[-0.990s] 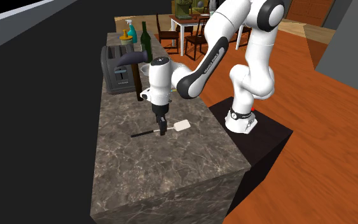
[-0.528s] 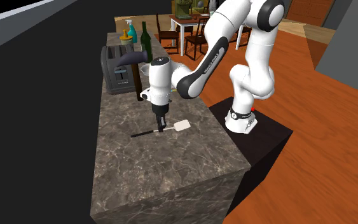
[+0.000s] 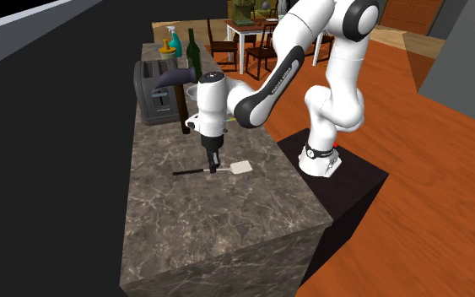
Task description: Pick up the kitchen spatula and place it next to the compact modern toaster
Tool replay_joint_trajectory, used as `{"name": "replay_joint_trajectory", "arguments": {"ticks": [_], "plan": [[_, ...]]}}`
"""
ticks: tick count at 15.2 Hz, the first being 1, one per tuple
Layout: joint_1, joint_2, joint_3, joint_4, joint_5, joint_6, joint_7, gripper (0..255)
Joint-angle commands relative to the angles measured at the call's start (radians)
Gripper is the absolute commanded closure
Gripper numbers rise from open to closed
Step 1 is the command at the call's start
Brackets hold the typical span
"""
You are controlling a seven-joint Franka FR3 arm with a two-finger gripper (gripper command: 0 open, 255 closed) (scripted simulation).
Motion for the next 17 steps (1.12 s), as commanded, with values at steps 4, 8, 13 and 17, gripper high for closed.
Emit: {"name": "replay_joint_trajectory", "arguments": {"ticks": [4,8,13,17], "plan": [[0.001,-0.042,0.001,0.027,-0.001,-0.068,0.002,255],[0.001,-0.070,0.001,0.053,-0.002,-0.123,0.002,255],[0.001,-0.101,0.002,0.091,-0.003,-0.192,0.003,255],[0.001,-0.122,0.002,0.124,-0.003,-0.246,0.003,255]]}}
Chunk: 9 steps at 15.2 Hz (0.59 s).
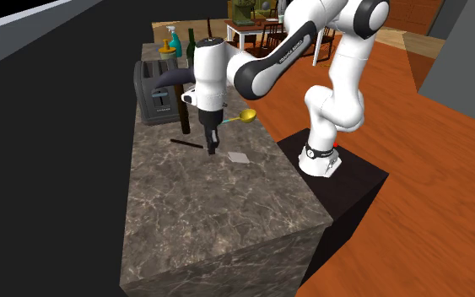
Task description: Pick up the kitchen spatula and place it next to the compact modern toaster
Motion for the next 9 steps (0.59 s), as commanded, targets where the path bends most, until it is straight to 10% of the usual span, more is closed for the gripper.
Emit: {"name": "replay_joint_trajectory", "arguments": {"ticks": [1,9], "plan": [[0.000,-0.007,0.000,0.021,0.000,-0.028,-0.001,255],[0.000,-0.036,0.001,0.100,0.000,-0.136,-0.001,255]]}}
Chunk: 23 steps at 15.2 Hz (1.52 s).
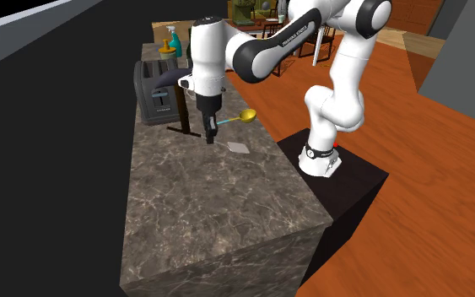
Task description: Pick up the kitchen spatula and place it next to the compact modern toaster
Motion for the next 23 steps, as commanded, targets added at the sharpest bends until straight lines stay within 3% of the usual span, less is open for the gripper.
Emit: {"name": "replay_joint_trajectory", "arguments": {"ticks": [1,23], "plan": [[0.001,-0.008,0.001,0.022,0.000,-0.031,0.001,255],[0.002,-0.011,0.002,0.316,0.001,-0.327,-0.002,255]]}}
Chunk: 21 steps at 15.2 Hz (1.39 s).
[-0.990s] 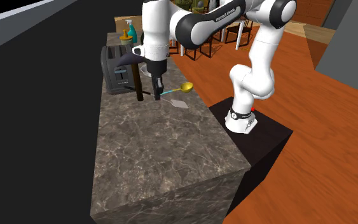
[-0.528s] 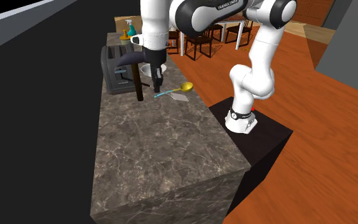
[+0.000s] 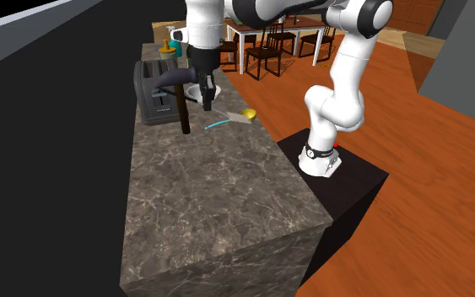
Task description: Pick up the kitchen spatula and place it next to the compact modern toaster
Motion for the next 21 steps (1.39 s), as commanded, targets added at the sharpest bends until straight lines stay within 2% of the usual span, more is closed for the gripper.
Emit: {"name": "replay_joint_trajectory", "arguments": {"ticks": [1,5,13,21], "plan": [[0.000,0.007,0.000,0.037,0.000,-0.030,0.000,255],[0.000,0.019,0.000,0.101,0.001,-0.082,-0.001,255],[-0.068,-0.126,-0.104,-0.042,-0.025,-0.081,-0.167,255],[-0.135,-0.212,-0.225,-0.107,-0.072,-0.094,-0.343,255]]}}
